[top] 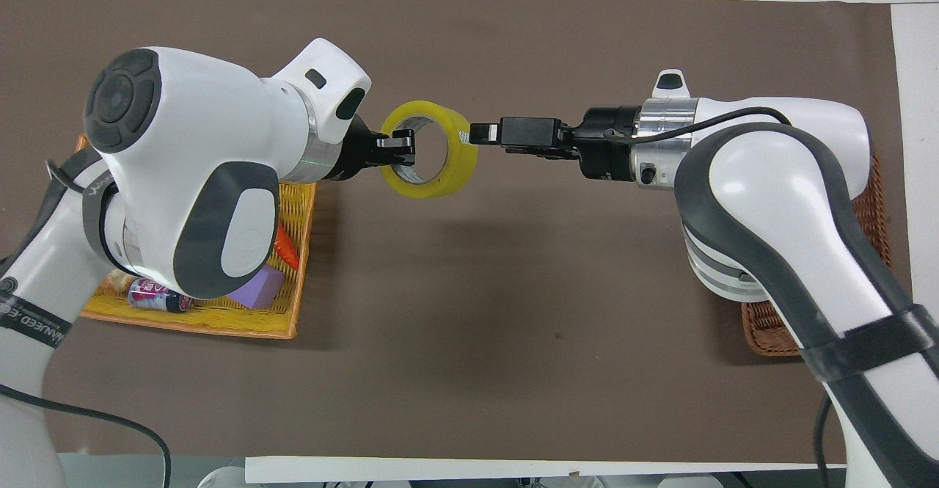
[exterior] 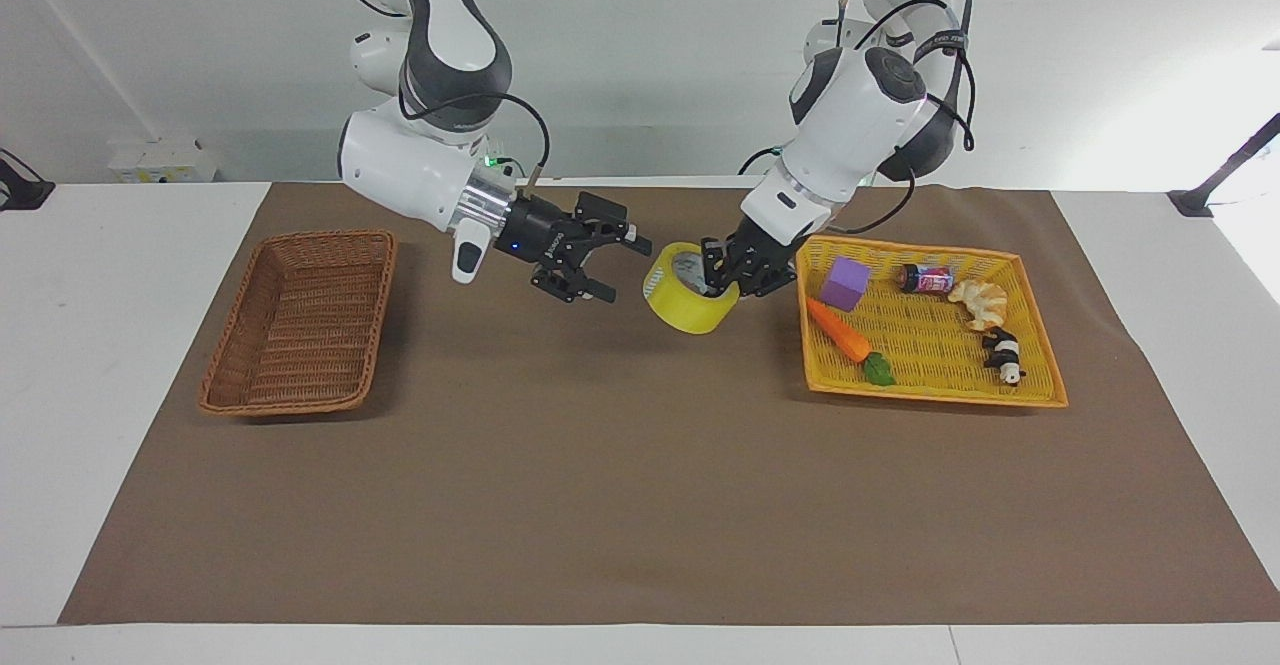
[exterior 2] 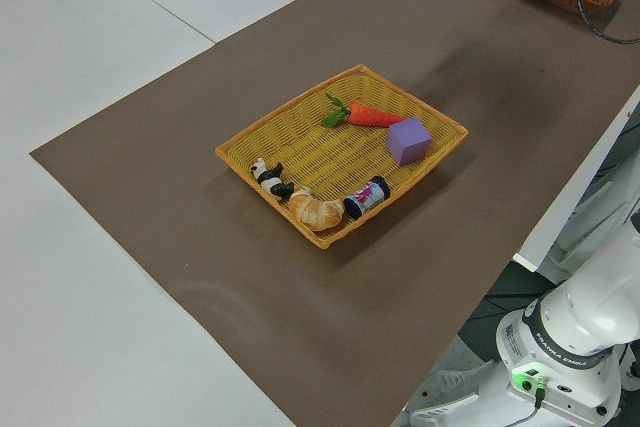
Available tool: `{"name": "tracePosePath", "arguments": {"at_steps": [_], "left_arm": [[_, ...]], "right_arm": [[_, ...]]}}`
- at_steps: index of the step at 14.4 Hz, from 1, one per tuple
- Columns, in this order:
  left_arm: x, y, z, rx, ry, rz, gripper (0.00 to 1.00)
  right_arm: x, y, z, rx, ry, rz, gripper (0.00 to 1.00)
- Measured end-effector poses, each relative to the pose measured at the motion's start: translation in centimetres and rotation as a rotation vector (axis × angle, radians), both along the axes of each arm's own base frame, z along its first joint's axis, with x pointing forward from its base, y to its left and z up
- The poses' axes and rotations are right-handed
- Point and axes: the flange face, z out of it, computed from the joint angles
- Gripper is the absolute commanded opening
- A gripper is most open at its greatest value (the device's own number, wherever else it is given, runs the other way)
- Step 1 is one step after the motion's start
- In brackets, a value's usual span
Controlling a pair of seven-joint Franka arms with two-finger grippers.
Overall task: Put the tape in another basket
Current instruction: 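Close the right gripper on the tape rim beside the left gripper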
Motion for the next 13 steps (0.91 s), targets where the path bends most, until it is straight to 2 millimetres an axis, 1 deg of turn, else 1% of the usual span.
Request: {"name": "tracePosePath", "arguments": {"at_steps": [3,7,10,11,12,13], "left_arm": [[-0.1,0.0,0.4,0.0,-0.003,-0.004,0.0],[-0.2,0.0,0.7,-0.002,-0.006,-0.006,0.0],[-0.2,0.0,0.7,0.002,-0.011,-0.015,0.0],[-0.2,-0.1,0.7,0.003,-0.013,-0.019,0.0],[-0.2,-0.1,0.7,0.004,-0.013,-0.022,0.0],[-0.3,-0.2,0.7,0.005,-0.013,-0.024,0.0]], "right_arm": [[-0.1,0.7,0.2,-0.003,0.002,-0.01,1.0],[-0.7,3.2,-0.2,-0.003,0.041,-0.019,1.0],[-1.0,4.3,-0.1,0.003,0.058,-0.012,0.99],[-1.1,4.5,-0.1,0.004,0.06,-0.009,0.96],[-1.1,4.6,-0.1,0.004,0.06,-0.008,0.92],[-1.1,4.6,-0.1,0.004,0.06,-0.009,0.85]]}}
